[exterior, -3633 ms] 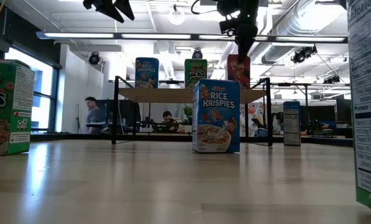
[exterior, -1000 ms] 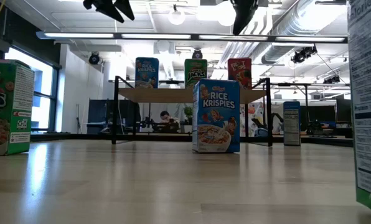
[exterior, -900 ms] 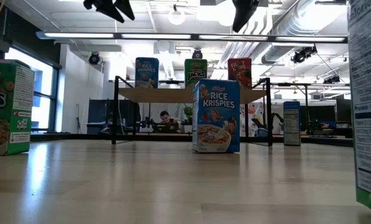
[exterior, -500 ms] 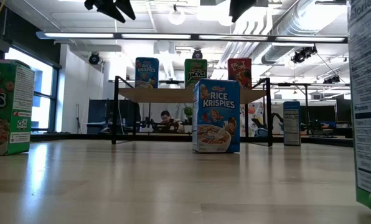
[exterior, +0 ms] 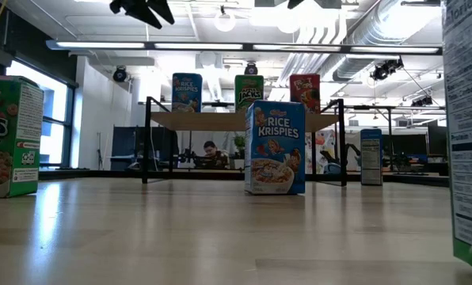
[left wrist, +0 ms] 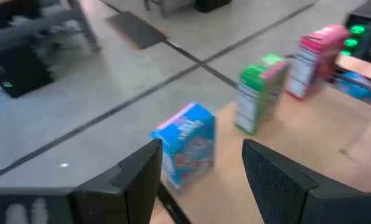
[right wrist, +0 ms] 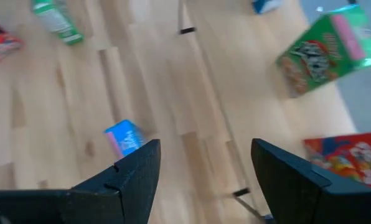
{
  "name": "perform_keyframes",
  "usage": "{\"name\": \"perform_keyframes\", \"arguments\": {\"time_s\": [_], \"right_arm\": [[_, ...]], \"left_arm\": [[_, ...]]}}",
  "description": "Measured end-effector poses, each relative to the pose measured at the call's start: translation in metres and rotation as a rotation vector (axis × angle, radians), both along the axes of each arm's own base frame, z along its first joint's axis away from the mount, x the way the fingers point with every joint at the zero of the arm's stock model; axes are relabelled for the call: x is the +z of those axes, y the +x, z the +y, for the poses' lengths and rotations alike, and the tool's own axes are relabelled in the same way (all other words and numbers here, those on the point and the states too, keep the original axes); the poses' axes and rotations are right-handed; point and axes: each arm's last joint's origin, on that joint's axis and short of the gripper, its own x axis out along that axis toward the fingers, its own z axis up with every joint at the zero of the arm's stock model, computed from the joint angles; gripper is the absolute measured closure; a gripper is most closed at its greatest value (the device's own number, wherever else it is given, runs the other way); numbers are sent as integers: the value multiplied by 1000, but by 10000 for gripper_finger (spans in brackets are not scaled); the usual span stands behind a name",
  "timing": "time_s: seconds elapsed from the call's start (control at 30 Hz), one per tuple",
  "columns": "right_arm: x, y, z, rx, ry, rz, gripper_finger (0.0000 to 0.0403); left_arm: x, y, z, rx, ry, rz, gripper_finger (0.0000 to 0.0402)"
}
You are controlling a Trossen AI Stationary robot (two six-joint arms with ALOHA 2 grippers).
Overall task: Stack cereal on shelf
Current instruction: Put the bottom blue cereal box on the shelf aligned with the other blue cereal box
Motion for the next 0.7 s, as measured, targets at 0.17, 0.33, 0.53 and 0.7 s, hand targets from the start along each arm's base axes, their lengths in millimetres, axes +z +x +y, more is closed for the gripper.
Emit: {"name": "perform_keyframes", "arguments": {"time_s": [0.17, 0.33, 0.53, 0.7], "right_arm": [[-1, 4, 16, 64, 29, -1, 159], [-3, 6, 25, 53, 57, 2, 159], [-3, 6, 31, 79, 82, 0, 159], [-3, 6, 35, 149, 113, -1, 159]], "left_arm": [[-1, 4, -6, -130, -59, -21, 188], [-1, 8, -16, -212, -80, -27, 188], [3, 12, -32, -277, -98, -54, 188], [22, 10, -48, -315, -143, -174, 188]]}}
